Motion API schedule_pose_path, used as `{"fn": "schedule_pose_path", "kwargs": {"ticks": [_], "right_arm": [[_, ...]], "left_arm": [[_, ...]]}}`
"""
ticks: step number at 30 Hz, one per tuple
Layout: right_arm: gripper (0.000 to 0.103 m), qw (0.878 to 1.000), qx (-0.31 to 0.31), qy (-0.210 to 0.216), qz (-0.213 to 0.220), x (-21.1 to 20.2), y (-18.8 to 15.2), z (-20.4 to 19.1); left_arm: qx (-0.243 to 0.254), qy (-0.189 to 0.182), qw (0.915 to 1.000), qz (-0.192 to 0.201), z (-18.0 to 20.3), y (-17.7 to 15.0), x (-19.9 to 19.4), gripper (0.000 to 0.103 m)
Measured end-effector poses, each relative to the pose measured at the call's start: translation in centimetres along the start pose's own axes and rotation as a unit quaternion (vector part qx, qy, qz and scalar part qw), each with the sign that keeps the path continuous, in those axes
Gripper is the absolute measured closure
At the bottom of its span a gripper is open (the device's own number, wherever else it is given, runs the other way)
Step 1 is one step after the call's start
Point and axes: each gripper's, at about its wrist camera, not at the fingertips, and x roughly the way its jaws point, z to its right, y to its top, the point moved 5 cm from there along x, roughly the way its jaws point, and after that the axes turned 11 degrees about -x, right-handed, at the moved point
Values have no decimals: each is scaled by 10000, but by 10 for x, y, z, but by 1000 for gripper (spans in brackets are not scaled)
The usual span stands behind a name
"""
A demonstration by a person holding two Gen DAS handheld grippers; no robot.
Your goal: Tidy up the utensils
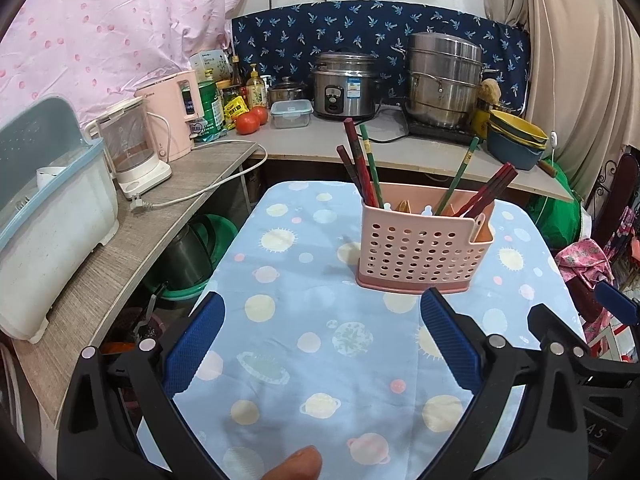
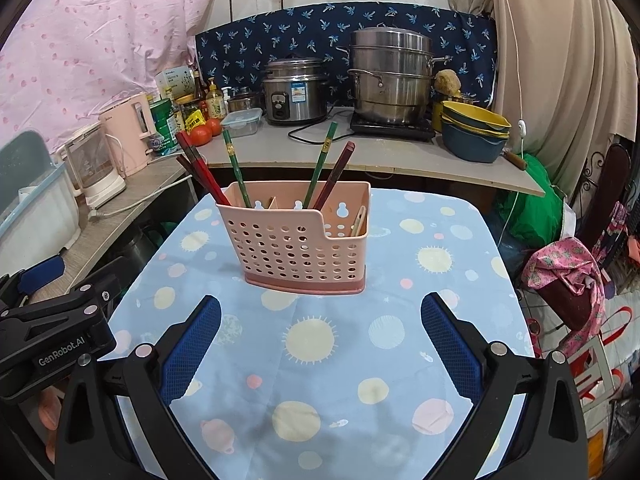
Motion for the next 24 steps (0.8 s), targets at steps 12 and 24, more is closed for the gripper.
{"fn": "schedule_pose_path", "kwargs": {"ticks": [12,24], "right_arm": [[6,10000,-10,-19,-44,3,-5,0],[6,10000,-16,-9,-75,6,-8,-1]], "left_arm": [[6,78,10000,-11,-1,-4,2,9],[1,138,9999,-56,-3,-7,6,9]]}}
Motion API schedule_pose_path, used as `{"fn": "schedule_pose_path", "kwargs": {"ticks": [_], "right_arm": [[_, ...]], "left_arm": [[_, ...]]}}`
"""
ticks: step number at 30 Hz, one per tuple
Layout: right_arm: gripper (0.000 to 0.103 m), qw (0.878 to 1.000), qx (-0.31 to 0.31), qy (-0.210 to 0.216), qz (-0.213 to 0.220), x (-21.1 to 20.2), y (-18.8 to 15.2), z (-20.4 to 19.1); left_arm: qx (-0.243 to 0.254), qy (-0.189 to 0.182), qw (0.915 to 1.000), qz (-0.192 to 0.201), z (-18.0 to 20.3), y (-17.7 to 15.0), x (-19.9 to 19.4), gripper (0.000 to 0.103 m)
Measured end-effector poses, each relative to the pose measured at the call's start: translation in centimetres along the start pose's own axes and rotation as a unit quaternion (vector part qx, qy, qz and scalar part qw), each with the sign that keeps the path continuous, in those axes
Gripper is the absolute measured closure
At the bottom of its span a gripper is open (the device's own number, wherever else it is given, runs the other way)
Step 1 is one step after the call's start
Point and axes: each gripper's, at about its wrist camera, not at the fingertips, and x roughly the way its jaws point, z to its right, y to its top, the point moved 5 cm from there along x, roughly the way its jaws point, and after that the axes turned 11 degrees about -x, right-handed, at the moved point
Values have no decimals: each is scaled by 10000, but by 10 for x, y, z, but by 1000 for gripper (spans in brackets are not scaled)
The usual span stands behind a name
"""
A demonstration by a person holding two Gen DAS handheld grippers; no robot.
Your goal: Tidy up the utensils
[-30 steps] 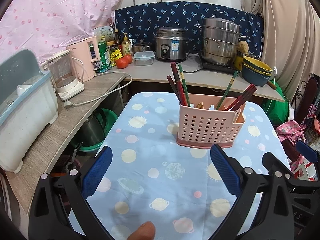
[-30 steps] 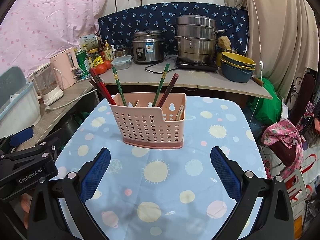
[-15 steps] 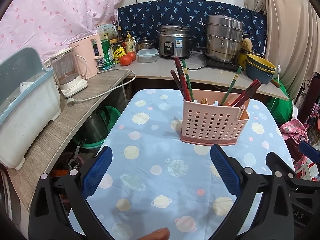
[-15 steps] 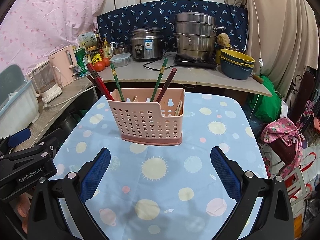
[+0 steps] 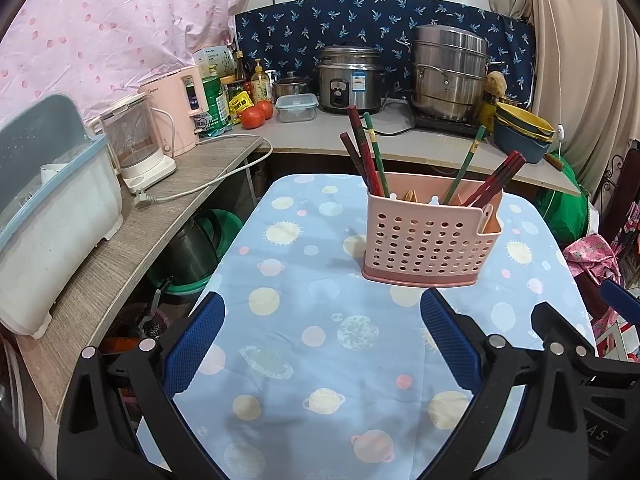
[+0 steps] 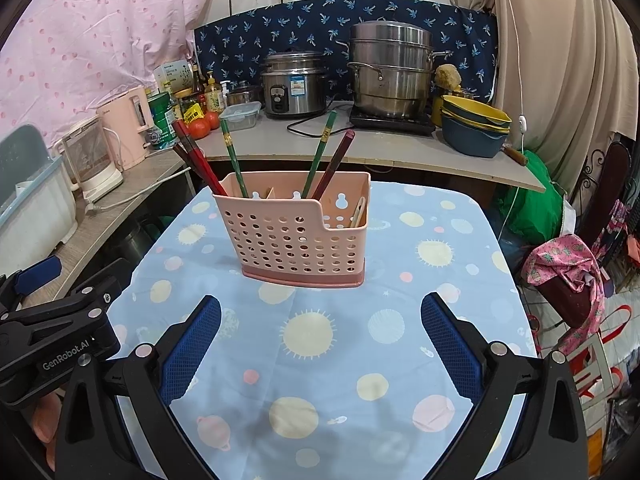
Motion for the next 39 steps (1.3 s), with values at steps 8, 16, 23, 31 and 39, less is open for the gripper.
{"fn": "schedule_pose_path", "kwargs": {"ticks": [8,16,23,31,39], "right_arm": [[6,10000,23,-12,-46,4,-2,2],[6,9999,37,38,-102,7,-3,1],[6,9999,36,40,-101,7,-3,2],[6,9999,35,37,-105,7,-2,2],[6,9999,35,40,-102,7,-2,3]], "left_arm": [[-32,24,10000,-31,-3,-1,2,9],[-18,41,10000,-82,-3,-2,7,9],[23,38,9999,-107,-2,-4,10,9],[74,24,9999,-126,1,-6,11,9],[82,17,9999,-133,1,-7,11,9]]}}
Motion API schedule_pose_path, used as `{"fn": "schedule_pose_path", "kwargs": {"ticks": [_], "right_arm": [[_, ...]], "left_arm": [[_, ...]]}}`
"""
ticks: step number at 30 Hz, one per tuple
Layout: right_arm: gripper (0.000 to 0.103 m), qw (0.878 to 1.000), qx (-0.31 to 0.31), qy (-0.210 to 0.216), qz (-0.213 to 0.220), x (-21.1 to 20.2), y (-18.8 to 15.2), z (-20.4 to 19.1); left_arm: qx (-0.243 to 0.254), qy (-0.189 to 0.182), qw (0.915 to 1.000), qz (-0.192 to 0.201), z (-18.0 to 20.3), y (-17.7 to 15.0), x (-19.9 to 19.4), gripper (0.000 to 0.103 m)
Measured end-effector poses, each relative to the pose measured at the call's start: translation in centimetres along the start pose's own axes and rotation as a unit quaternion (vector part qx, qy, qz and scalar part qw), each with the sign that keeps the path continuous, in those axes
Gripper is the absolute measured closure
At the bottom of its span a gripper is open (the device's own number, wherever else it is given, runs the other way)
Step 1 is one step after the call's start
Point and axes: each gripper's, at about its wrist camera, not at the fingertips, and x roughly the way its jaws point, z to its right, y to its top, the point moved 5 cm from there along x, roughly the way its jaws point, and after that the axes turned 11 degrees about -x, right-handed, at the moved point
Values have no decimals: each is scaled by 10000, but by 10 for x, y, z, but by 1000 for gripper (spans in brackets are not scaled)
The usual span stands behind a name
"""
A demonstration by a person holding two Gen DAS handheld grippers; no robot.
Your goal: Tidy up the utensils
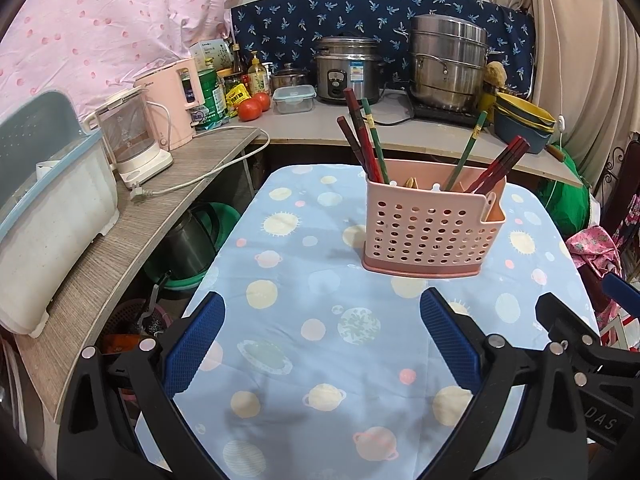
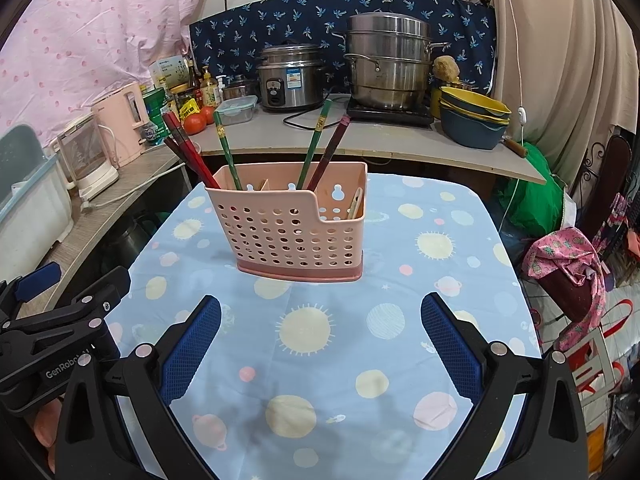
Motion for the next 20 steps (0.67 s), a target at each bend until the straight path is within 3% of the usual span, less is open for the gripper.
{"fn": "schedule_pose_path", "kwargs": {"ticks": [20], "right_arm": [[6,10000,34,-20,9,1,-4,6]], "left_arm": [[-3,-47,10000,-51,1,-4,4,9]]}}
